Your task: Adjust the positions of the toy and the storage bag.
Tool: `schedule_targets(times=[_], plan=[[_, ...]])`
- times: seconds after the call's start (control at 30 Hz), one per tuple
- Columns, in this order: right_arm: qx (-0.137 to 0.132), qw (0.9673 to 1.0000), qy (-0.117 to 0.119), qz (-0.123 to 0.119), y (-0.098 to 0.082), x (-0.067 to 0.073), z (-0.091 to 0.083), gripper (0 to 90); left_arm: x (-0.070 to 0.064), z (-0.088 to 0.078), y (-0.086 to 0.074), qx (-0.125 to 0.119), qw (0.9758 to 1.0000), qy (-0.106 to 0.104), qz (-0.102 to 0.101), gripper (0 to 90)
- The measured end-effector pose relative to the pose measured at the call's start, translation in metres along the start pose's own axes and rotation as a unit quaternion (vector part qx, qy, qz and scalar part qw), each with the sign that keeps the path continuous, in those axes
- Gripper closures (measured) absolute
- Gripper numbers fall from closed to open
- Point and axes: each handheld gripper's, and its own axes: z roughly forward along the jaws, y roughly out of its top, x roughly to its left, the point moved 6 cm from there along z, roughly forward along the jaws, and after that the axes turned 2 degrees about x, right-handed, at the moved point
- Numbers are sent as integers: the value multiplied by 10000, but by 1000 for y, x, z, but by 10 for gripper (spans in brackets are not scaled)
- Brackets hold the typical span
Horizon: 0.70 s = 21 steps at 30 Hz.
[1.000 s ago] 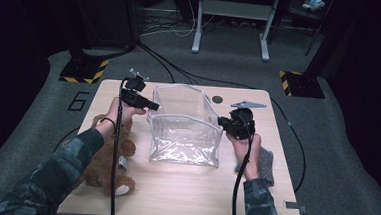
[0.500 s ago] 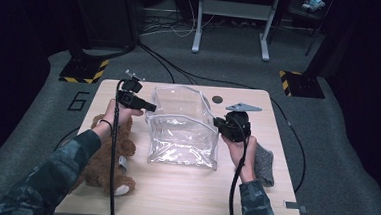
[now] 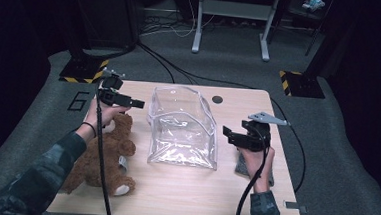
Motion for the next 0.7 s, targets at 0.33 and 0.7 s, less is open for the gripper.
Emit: schedule_targets(times=[0.33,0.7], plan=[[270,9989,-370,119,-66,-18,13,94,21,-22,-30,-272,9983,488,-143,123],[566,9967,-587,4,-131,-15,36,4,26,-31,-67,-207,9966,786,-139,66]])
